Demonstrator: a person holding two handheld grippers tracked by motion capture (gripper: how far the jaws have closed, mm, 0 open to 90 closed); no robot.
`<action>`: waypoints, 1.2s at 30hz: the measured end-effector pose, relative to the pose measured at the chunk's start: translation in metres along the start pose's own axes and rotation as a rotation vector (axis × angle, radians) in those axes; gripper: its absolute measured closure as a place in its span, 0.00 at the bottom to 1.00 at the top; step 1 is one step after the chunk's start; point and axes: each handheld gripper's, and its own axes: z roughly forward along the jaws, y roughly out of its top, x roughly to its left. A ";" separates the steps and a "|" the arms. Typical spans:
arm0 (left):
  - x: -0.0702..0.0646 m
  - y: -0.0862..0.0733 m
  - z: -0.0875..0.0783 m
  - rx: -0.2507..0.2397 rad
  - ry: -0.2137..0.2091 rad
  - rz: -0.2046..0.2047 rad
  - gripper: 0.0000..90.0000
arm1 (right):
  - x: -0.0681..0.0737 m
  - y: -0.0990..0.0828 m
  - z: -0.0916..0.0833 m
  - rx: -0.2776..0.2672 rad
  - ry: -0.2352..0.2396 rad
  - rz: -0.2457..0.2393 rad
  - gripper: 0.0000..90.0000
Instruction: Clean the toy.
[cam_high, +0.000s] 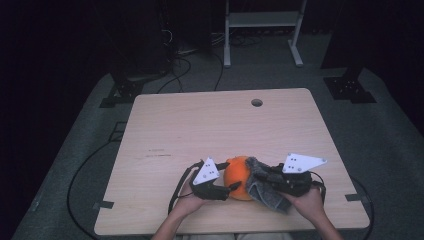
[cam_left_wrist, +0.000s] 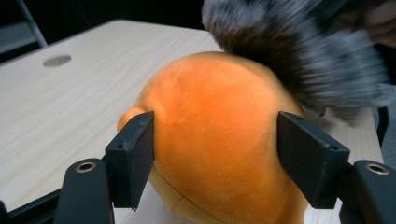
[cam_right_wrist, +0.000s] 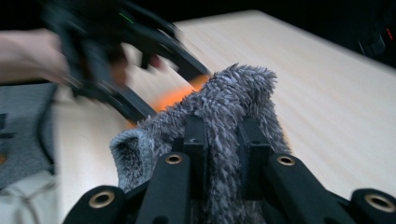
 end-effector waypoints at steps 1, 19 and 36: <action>-0.002 0.001 0.001 0.001 -0.003 0.016 0.32 | 0.007 0.006 0.002 0.003 0.001 -0.037 0.84; -0.015 0.006 0.009 0.055 -0.023 0.048 0.24 | 0.016 0.013 0.003 0.049 -0.002 -0.109 0.85; -0.024 0.007 0.008 0.074 -0.033 0.158 0.27 | 0.016 0.011 0.003 0.045 0.070 -0.114 0.86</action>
